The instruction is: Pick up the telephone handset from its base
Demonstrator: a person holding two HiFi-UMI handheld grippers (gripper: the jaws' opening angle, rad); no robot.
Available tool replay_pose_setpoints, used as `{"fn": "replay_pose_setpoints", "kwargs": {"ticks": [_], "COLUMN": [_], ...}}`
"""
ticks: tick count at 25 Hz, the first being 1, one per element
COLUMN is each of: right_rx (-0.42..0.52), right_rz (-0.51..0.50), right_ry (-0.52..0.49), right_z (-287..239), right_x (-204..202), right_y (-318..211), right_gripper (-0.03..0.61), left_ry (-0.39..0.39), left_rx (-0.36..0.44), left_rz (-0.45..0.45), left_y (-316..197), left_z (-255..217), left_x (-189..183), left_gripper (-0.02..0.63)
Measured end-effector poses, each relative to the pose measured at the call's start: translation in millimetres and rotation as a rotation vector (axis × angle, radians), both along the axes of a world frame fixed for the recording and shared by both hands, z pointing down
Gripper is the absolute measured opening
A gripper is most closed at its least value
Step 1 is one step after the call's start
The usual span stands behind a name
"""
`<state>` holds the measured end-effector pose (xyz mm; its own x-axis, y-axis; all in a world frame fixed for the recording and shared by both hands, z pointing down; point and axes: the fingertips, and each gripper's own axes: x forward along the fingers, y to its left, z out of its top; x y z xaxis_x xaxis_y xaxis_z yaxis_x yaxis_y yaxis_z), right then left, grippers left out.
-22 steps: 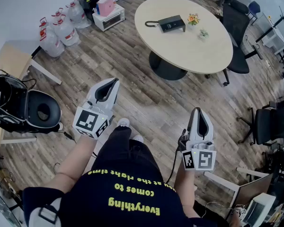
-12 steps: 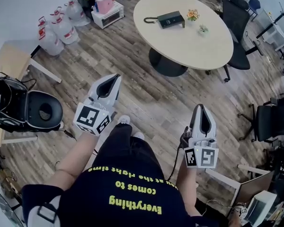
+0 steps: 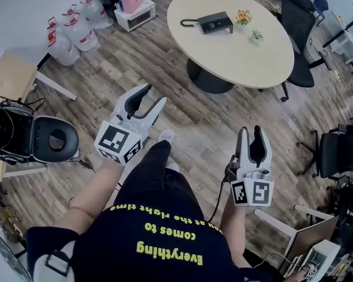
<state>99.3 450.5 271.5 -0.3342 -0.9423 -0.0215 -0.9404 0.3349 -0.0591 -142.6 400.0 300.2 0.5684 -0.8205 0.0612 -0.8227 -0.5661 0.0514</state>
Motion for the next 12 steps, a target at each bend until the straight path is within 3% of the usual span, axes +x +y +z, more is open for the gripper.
{"fn": "replay_pose_setpoints", "kwargs": {"ticks": [5, 12], "right_rx": [-0.007, -0.003], "right_rz": [-0.009, 0.019], "right_ry": [-0.002, 0.015], "right_z": [4.1, -1.2], "right_x": [0.0, -0.8], "right_y": [-29.0, -97.4], "right_gripper": [0.201, 0.216], "left_ry": [0.022, 0.022], "left_rx": [-0.019, 0.011], "left_rz": [0.028, 0.046], "left_y": [-34.0, -115.8], "left_z": [8.1, 1.4], "left_x": [9.6, 8.7], "left_gripper": [0.235, 0.242]}}
